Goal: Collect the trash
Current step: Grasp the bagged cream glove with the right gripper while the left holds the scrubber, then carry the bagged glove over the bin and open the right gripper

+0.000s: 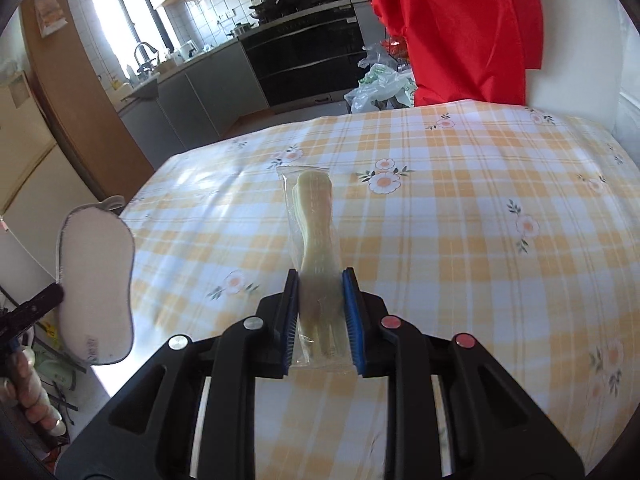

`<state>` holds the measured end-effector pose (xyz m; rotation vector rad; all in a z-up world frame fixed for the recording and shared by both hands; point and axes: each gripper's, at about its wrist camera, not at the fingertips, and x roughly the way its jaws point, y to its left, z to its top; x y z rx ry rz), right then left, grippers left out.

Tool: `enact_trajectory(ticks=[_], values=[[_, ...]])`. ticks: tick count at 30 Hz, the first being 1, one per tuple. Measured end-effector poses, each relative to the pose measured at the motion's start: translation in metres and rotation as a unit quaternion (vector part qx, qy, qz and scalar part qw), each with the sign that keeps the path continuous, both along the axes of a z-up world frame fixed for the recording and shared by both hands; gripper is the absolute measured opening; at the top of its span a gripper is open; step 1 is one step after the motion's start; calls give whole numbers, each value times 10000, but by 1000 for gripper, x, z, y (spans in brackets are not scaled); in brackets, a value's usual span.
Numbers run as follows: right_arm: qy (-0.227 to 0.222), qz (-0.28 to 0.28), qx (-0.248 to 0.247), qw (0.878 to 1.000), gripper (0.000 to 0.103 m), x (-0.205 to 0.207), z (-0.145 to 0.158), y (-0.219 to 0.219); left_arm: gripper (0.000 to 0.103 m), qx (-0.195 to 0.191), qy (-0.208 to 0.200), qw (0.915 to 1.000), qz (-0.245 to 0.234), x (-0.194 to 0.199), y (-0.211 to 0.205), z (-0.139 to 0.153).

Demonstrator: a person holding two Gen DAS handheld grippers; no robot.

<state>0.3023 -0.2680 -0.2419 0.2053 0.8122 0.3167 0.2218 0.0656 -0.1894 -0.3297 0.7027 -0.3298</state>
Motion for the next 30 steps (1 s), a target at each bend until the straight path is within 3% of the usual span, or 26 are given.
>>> enact_trajectory(ticks=[13, 30], values=[[-626, 119, 180, 9978, 25, -142, 53, 3, 7, -87, 26, 9999, -67, -83, -6, 24], [-461, 817, -34, 9956, 25, -250, 47, 34, 7, 41, -179, 9998, -120, -174, -6, 52]])
